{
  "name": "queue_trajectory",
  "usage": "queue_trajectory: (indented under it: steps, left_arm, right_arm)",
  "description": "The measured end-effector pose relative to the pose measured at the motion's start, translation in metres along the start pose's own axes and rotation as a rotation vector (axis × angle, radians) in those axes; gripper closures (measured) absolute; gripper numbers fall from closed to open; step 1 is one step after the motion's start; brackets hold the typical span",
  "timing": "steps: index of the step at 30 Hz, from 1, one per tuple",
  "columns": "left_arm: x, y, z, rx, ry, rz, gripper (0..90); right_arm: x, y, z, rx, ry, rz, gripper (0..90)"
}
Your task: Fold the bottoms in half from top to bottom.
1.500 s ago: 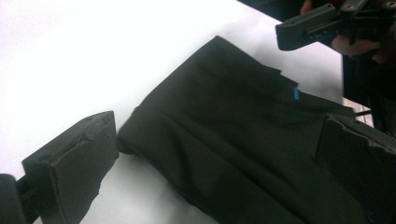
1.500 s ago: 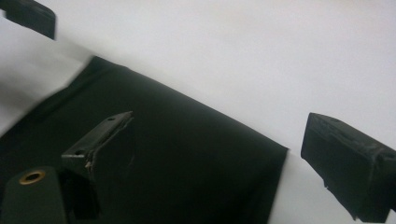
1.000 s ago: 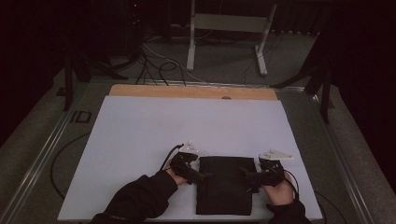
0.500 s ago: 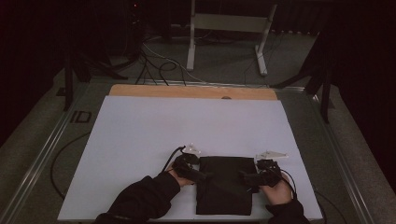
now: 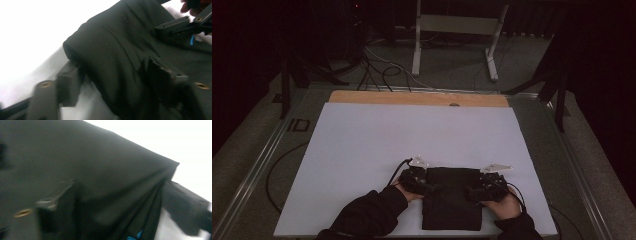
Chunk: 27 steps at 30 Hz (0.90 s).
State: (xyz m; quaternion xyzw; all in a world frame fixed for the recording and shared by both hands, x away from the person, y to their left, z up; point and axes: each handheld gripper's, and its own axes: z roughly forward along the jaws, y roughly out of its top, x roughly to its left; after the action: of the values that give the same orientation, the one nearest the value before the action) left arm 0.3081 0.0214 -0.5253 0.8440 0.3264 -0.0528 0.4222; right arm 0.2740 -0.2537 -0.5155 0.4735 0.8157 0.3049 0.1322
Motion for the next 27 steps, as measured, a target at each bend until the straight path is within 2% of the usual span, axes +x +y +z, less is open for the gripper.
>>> queue_trajectory:
  steps: [1,2,4,7,10,14,19,23,27]
  left_arm:
    - [-0.001,0.001,0.000,0.003,0.004,-0.002,39.1]
    - [-0.001,0.001,0.001,0.006,-0.010,-0.006,43.2]
    - [-0.001,0.001,0.002,0.007,-0.011,-0.013,49.9]
    - [-0.003,0.001,0.004,0.006,-0.019,-0.020,58.1]
    - [-0.004,0.001,0.005,0.001,-0.024,-0.009,63.4]
    - [-0.007,0.002,0.004,-0.001,-0.016,0.014,68.4]
    - [-0.011,0.005,0.000,-0.023,-0.020,0.035,72.3]
    - [-0.014,0.008,-0.004,-0.047,-0.025,0.049,73.1]
    - [-0.020,0.016,-0.013,-0.082,-0.029,0.073,73.6]
  right_arm:
    - [0.000,0.000,-0.001,-0.002,0.004,-0.001,23.7]
    - [0.000,0.000,-0.002,-0.006,0.009,0.001,29.8]
    - [0.000,0.000,-0.004,-0.013,0.036,0.001,43.7]
    - [0.001,0.000,-0.004,-0.010,0.070,-0.006,57.1]
    - [0.003,0.000,-0.004,-0.012,0.099,-0.002,67.5]
    - [0.003,0.001,-0.004,-0.007,0.118,-0.001,72.7]
    - [0.004,0.003,-0.007,-0.010,0.109,-0.007,75.3]
    - [0.005,0.003,-0.011,-0.037,0.108,-0.016,75.5]
    - [0.004,0.006,-0.022,-0.100,0.114,-0.016,75.6]
